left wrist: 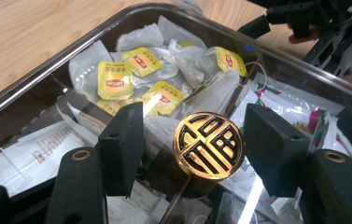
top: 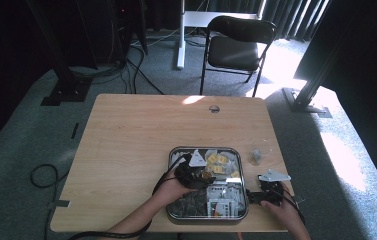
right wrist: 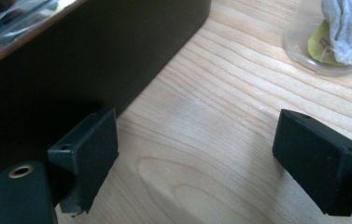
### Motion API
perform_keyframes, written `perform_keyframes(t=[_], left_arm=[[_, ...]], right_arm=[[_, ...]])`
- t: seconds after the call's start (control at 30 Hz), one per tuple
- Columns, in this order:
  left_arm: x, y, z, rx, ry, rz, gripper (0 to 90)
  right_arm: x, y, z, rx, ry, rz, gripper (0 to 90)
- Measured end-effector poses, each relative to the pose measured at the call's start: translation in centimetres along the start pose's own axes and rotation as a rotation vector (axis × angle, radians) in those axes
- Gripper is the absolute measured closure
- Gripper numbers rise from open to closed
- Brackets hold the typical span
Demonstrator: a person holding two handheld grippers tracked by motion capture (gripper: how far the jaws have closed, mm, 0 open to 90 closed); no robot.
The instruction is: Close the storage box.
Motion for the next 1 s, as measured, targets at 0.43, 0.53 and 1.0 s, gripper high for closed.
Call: perform_keyframes(t=[0.43,0.53,1.0], left_arm=[[0.3,-1.0,-0.1,-0.015,-0.002,0.012,8.3],[0.7,-1.4,0.0,-0.030,-0.007,-0.014,8.2],[2.7,-3.5,0.8,-0.104,0.009,-0.066,8.3]], right_arm=[[0.0,0.0,0.0,0.000,0.000,0.000,13.6],[0.0,0.0,0.0,0.000,-0.001,0.000,13.6],[0.0,0.0,0.0,-0.001,-0.001,0.000,13.6]])
Point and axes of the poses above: each handheld gripper's, and its own axes: y roughly forward along the jaws, z roughly out of its underside, x roughly to its left, the point moved 3 cm from there along y, roughly forward along the jaws, and after that the axes turned 2 degrees about -x, right-handed, at the moved point
